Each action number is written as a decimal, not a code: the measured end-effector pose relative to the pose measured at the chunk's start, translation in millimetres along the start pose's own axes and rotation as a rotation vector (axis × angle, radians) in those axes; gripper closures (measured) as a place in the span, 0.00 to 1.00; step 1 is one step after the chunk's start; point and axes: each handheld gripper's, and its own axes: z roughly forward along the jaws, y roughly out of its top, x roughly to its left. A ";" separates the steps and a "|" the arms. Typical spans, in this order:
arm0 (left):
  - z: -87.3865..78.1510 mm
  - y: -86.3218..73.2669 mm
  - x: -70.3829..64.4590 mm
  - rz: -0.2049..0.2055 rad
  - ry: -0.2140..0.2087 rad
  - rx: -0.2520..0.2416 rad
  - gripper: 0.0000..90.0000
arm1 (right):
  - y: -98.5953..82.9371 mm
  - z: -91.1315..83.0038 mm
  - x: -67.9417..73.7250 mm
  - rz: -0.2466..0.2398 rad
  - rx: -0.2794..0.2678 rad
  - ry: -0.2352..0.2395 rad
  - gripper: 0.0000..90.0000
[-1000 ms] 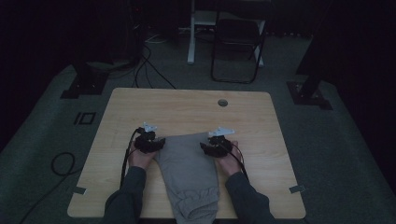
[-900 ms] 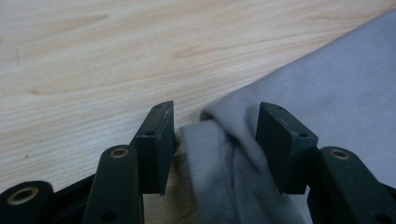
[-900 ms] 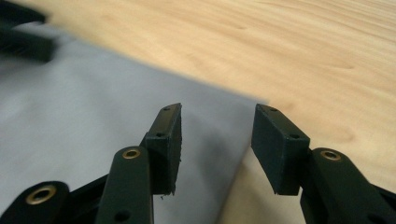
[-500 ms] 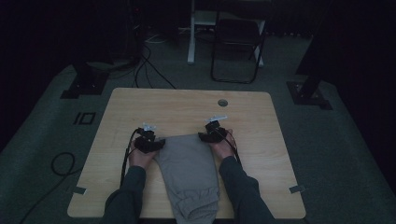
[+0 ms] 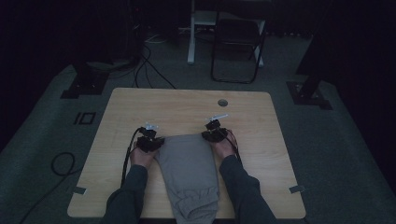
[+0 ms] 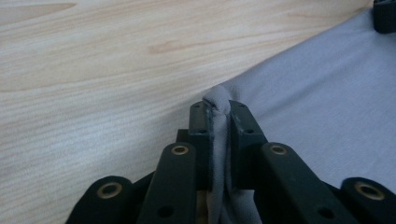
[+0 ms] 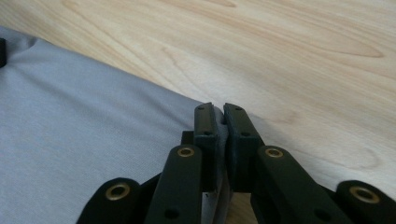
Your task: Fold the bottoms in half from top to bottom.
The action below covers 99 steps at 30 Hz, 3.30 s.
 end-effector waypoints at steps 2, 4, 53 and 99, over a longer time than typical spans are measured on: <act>-2.5 6.9 -0.4 -0.004 -0.003 -0.018 0.91 | 2.1 -3.2 -2.2 0.012 -0.019 0.000 0.95; -9.2 18.1 -1.0 -0.006 -0.009 -0.064 0.91 | 8.7 -11.9 -5.8 0.011 -0.056 0.000 0.95; -16.1 -35.8 -50.1 0.190 -0.002 -0.065 0.91 | -69.6 -55.2 12.8 -0.156 -0.033 0.042 0.95; -72.8 33.9 -32.7 0.080 -0.070 -0.319 0.92 | -3.6 -108.4 -5.4 -0.164 -0.314 -0.056 0.96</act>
